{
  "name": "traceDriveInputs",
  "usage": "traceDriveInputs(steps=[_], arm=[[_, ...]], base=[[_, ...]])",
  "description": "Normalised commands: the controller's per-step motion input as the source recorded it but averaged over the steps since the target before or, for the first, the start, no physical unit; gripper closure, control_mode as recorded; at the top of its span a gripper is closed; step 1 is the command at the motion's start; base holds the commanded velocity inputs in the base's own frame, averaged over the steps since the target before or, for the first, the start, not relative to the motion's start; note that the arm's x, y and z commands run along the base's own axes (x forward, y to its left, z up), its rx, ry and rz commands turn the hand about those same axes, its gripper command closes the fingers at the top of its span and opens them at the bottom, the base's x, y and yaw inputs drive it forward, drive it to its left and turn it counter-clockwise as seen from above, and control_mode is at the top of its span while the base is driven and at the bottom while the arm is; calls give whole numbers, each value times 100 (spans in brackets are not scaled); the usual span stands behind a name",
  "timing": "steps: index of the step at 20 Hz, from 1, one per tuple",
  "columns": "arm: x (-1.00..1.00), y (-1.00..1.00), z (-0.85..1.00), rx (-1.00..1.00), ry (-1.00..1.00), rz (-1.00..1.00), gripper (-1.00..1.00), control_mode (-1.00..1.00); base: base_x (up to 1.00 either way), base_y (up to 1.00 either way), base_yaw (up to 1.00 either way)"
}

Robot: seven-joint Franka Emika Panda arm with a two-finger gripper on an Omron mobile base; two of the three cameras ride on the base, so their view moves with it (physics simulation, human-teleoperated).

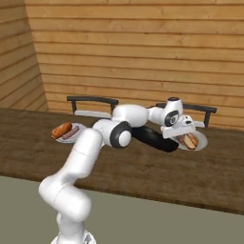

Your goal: Place one bun and one sausage from the bowl on each plate.

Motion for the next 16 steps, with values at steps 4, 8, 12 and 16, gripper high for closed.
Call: traceDriveInputs(steps=[4, 8, 12, 16], arm=[[13, -19, -36, 0, 0, 0, -100, -100], [3, -10, -23, 0, -2, 0, -100, -100], [-25, 2, 3, 0, -18, 0, -100, -100], [-60, 44, 23, -3, -33, 0, -100, -100]], base=[[0, 0, 0], [0, 0, 0], [0, 0, 0], [0, 0, 0]])
